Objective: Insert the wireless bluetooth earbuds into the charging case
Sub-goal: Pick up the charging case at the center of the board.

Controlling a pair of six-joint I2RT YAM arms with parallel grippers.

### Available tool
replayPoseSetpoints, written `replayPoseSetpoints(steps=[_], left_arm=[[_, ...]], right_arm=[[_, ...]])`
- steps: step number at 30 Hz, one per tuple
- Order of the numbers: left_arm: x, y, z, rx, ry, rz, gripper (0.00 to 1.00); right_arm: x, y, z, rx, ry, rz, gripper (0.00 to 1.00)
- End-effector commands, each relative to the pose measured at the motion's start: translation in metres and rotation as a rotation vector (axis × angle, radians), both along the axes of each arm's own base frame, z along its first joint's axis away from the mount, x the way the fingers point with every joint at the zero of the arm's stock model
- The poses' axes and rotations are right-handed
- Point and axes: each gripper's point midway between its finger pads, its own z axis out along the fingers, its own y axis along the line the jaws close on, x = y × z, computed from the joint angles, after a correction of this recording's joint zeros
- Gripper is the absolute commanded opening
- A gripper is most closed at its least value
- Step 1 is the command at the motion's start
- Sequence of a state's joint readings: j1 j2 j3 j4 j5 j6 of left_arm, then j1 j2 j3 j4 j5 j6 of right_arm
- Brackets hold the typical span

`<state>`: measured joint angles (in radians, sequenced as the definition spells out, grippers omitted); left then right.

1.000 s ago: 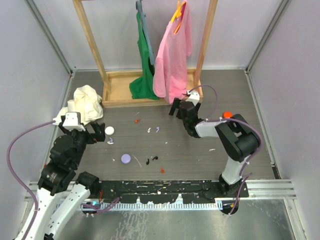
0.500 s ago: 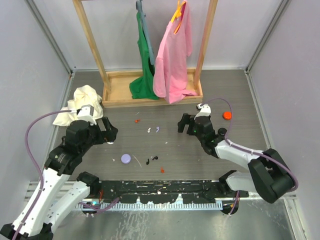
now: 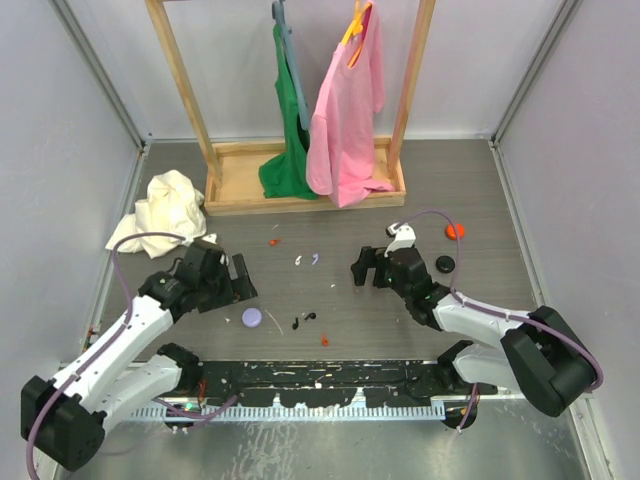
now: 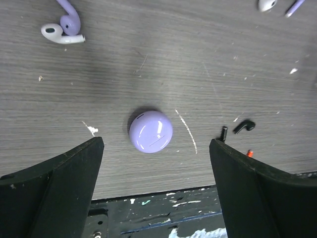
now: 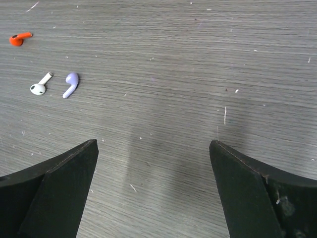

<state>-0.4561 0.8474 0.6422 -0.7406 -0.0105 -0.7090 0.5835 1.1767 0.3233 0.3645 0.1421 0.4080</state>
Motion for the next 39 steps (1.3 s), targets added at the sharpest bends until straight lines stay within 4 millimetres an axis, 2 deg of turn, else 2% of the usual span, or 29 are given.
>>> replayPoseSetpoints(steps=[1,7,17,22,24,33,39], left_arm=[[0.002,-0.006,-0.006,0.041,0.003,0.023,0.90],[-0.003,-0.007,-0.030,0.192,0.077,-0.023,0.89],[0.000,-0.034,-0.049,0.281,0.099,-0.116,0.88],[0.001,-0.043,-0.055,0.259,0.108,-0.130,0.77],[-0.001,-0.041,-0.064,0.275,0.136,-0.121,0.76],[-0.007,-0.038,-0.079,0.292,0.182,-0.102,0.67],[-0.009,-0.037,-0.084,0.315,0.192,-0.119,0.54]], right_arm=[[0.009,0.006,0.018,0.015,-0.091,0.005,1.00],[0.011,0.005,0.018,-0.010,-0.090,0.000,1.00],[0.012,0.008,0.013,-0.022,-0.081,0.008,1.00],[0.012,0.008,0.012,-0.025,-0.081,0.006,1.00],[0.013,0.008,0.012,-0.027,-0.079,0.006,1.00],[0.012,0.010,0.010,-0.027,-0.075,0.015,1.00],[0.010,0.013,0.011,-0.016,-0.072,0.031,1.00]])
